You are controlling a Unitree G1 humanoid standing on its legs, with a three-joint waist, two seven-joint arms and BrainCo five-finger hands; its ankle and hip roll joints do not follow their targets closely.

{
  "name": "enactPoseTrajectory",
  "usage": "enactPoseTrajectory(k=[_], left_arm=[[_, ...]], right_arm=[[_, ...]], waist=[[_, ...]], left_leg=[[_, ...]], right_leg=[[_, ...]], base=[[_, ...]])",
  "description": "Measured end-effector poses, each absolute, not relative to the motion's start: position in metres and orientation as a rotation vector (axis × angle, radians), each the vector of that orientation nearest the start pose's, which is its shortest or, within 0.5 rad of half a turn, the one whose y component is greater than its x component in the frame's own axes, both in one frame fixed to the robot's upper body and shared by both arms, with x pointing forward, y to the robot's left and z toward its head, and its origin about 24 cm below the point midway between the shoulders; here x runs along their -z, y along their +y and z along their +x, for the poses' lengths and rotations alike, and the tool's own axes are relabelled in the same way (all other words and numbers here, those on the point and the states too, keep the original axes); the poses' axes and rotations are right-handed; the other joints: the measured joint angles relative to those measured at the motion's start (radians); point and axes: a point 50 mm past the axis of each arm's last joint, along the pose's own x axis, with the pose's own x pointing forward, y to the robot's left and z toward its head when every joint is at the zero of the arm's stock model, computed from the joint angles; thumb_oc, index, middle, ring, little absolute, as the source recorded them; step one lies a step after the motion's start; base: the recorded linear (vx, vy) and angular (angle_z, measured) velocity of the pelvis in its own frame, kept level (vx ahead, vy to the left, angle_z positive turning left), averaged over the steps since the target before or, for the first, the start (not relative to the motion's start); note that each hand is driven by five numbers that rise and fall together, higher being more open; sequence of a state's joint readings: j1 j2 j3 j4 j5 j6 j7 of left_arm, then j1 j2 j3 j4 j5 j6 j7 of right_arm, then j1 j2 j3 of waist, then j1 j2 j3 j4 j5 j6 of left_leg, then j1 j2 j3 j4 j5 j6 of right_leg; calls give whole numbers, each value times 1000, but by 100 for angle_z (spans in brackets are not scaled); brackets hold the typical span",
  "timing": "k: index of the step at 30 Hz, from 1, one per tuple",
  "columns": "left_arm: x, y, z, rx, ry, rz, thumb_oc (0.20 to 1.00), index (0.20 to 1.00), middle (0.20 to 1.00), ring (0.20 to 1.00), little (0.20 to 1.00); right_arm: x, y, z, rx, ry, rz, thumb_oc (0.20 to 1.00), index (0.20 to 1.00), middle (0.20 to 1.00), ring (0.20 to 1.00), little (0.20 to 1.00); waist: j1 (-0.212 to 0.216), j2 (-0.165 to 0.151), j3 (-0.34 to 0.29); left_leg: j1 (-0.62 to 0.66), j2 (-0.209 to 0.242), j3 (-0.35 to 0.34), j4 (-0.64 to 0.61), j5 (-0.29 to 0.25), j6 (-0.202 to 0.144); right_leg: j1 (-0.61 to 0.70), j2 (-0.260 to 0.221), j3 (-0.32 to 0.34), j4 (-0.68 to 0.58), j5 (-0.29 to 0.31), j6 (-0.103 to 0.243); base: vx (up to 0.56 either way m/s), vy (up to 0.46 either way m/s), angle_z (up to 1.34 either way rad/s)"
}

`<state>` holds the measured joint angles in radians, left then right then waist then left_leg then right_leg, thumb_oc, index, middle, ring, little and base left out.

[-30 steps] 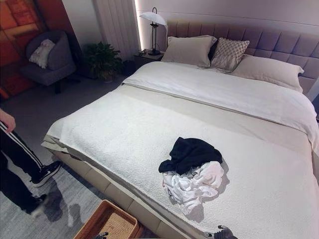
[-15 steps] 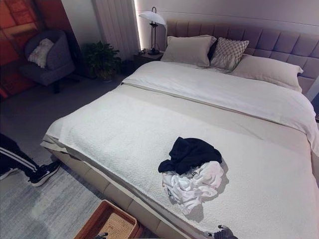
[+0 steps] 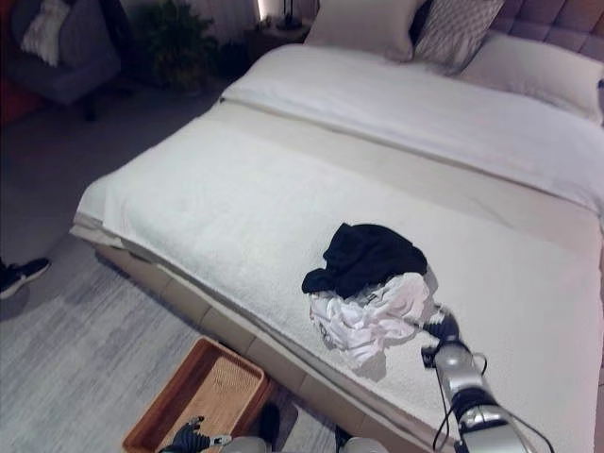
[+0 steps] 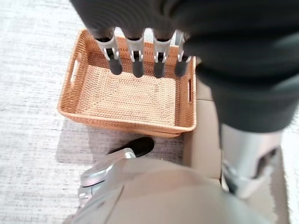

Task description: Pick up clothes into the bucket

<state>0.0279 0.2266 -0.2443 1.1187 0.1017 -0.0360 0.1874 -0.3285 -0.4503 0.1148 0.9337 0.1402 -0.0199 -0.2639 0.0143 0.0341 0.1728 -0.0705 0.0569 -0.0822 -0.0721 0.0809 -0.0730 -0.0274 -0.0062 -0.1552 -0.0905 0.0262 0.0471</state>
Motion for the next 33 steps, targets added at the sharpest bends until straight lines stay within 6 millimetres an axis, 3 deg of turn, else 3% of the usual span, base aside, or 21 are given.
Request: enactPoseTrajectory(k=[3, 7, 9, 13, 20, 27, 28, 29, 30, 33], left_arm=[[151, 218, 121, -20, 1022, 531, 1000, 1000, 1000, 1000, 1000], [144, 219, 138, -45, 956, 549, 1000, 1000, 1000, 1000, 1000], [141, 220, 144, -65, 934, 547, 1000, 1000, 1000, 1000, 1000], [130, 217, 167, -90, 851, 543, 1000, 1000, 1000, 1000, 1000], [115, 214, 195, -124, 751, 536, 1000, 1000, 1000, 1000, 1000], [97, 208, 226, -130, 654, 537, 1000, 1000, 1000, 1000, 1000], [95, 207, 231, -126, 639, 538, 1000, 1000, 1000, 1000, 1000], [93, 205, 233, -123, 628, 536, 1000, 1000, 1000, 1000, 1000], [90, 203, 238, -119, 615, 535, 1000, 1000, 1000, 1000, 1000], [87, 198, 244, -107, 598, 525, 1000, 1000, 1000, 1000, 1000]], right_arm=[[-6, -288, 299, 420, 345, -418, 1000, 1000, 1000, 1000, 1000], [-60, -276, 325, 427, 93, -432, 1000, 1000, 1000, 1000, 1000], [-76, -272, 335, 436, 43, -451, 1000, 1000, 1000, 1000, 1000], [-130, -265, 359, 438, -121, -543, 1000, 1000, 1000, 1000, 1000], [-166, -252, 389, 414, -152, -707, 1000, 1000, 1000, 1000, 1000], [-191, -256, 406, 456, -75, -876, 1000, 1000, 1000, 1000, 1000], [-194, -256, 408, 460, -59, -896, 893, 893, 893, 893, 893], [-194, -256, 408, 459, -53, -902, 718, 718, 718, 718, 718], [-195, -256, 410, 448, -27, -933, 219, 219, 219, 219, 219], [-192, -255, 411, 415, 20, -986, 200, 200, 200, 200, 200]], waist=[[4, 0, 56], [2, -4, 110], [5, -12, 141], [5, -28, 199], [50, -54, 249], [57, -61, 297], [57, -62, 298], [58, -61, 302], [56, -62, 308], [58, -63, 316]], left_leg=[[-53, -1, -5, 2, 17, -3], [-100, -4, -5, 2, 25, -2], [-112, -7, -6, 7, 26, -1], [-179, -11, -7, 12, 37, -4], [-250, -11, -16, 11, 48, -7], [-342, -16, -31, 14, 69, -12], [-362, -17, -30, 15, 72, -13], [-370, -17, -30, 15, 72, -13], [-381, -17, -30, 15, 76, -11], [-384, -18, -32, 17, 76, -11]], right_leg=[[-49, 0, -5, 0, 18, -4], [-96, -3, -5, 1, 34, -5], [-106, -5, -7, 0, 37, -3], [-169, -9, -8, 1, 50, -1], [-238, -11, -17, 1, 61, 1], [-322, -16, -23, 1, 78, 1], [-342, -16, -23, 1, 83, 1], [-351, -17, -23, 1, 85, 1], [-361, -17, -25, 1, 89, 1], [-362, -17, -30, 1, 89, 1]], base=[[-36, 22, 4], [-24, 15, -1], [-33, 11, 0], [-31, 10, 1], [-60, 3, 2], [-57, -9, 5], [-35, -11, -1], [-31, -24, -2], [0, 0, 0], [0, 0, 0]])
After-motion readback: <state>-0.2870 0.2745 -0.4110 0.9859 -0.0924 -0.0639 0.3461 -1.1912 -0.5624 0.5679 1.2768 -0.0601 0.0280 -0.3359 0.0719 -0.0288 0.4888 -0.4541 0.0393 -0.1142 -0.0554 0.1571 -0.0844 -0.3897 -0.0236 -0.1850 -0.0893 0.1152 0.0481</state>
